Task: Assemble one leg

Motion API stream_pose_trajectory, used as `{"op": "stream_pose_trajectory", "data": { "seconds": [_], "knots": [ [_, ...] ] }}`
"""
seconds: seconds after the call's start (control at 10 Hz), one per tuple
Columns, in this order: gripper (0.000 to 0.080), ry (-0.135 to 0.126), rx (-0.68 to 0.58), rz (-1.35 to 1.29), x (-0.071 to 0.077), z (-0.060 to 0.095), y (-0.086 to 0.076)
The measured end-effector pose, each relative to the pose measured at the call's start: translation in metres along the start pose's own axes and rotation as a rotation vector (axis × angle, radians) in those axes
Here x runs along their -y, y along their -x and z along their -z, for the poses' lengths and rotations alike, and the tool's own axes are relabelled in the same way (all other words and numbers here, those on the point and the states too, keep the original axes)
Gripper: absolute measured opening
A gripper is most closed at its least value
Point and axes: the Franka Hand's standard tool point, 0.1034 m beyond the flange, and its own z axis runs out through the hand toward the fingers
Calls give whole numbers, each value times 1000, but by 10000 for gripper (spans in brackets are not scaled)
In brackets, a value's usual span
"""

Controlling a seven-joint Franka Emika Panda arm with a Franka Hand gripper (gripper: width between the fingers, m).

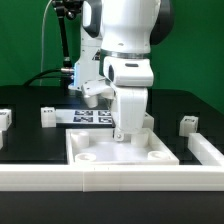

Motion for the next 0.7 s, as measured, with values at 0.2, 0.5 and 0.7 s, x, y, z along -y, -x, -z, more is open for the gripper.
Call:
{"op": "stream_pose_trajectory", "data": {
  "seconds": [0.2, 0.5, 0.7],
  "knots": [
    [59, 1, 0, -4, 0, 0, -1],
    [59, 3, -14, -103, -1, 2, -39],
    [59, 6, -20, -103, -4, 3, -60]
  ]
}}
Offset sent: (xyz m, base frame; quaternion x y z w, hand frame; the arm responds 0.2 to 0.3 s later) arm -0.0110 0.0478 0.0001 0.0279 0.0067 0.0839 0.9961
